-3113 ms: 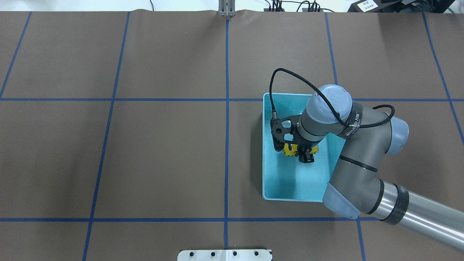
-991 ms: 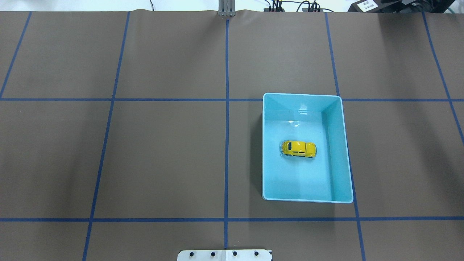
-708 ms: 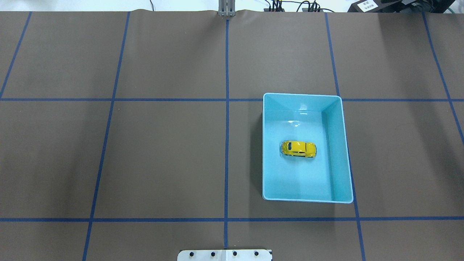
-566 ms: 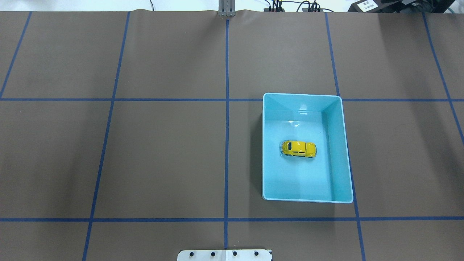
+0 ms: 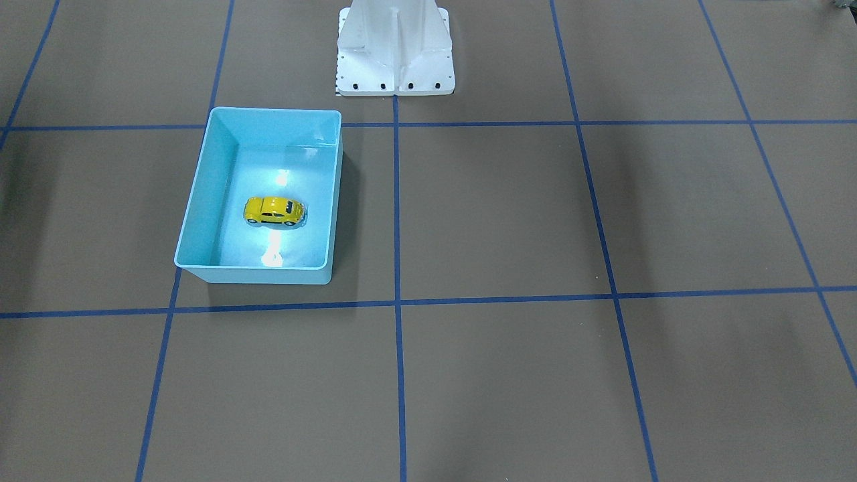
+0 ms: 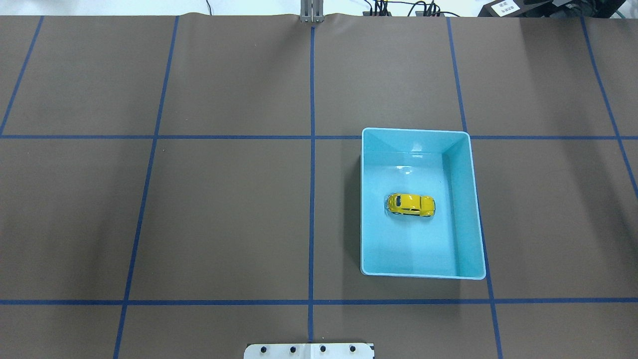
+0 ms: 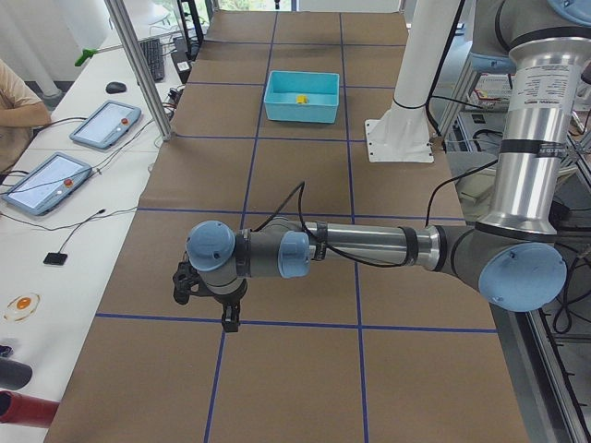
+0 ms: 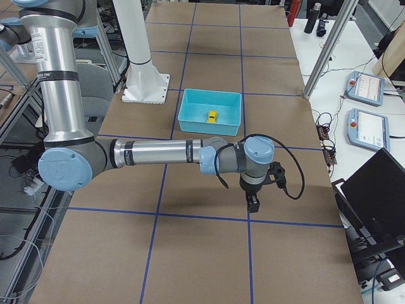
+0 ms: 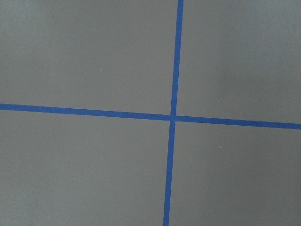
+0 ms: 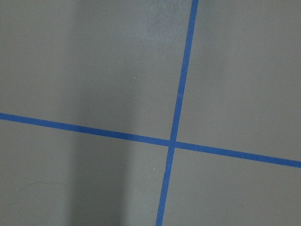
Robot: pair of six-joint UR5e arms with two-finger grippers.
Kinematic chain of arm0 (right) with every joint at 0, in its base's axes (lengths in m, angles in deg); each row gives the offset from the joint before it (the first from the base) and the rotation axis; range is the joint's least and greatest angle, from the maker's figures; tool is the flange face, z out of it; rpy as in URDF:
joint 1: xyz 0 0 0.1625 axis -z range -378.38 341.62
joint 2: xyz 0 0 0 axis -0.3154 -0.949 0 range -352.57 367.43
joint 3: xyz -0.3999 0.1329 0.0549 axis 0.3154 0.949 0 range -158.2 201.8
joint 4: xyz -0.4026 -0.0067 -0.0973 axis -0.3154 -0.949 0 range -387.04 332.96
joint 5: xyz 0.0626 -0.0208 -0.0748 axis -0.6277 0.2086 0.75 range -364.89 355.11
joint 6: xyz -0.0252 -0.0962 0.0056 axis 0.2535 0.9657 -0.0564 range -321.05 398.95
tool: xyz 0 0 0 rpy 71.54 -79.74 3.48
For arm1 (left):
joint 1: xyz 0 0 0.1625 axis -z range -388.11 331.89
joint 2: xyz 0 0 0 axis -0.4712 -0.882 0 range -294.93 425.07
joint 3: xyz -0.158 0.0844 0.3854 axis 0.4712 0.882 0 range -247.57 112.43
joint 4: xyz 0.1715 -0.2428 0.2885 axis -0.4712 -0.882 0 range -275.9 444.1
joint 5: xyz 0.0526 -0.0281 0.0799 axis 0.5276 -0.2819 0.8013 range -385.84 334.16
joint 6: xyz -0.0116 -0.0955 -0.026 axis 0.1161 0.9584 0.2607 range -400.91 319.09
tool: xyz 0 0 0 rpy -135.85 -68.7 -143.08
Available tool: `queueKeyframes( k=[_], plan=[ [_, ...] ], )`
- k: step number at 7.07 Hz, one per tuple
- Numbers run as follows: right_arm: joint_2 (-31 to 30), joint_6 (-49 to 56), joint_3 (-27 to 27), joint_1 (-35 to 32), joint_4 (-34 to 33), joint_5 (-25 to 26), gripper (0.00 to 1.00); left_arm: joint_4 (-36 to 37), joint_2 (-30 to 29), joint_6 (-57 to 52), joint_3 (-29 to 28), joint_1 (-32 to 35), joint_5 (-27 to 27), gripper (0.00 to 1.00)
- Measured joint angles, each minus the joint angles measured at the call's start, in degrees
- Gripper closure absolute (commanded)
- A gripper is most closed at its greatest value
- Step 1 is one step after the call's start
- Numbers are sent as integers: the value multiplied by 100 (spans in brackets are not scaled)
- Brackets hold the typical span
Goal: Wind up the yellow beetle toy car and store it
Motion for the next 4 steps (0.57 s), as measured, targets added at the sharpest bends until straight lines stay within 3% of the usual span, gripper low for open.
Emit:
queueKeyframes(
  k=[4],
  plan=[
    [52,-24,-332,5,-804,102,0,3,0,0,14,-5,-7,0]
  ],
)
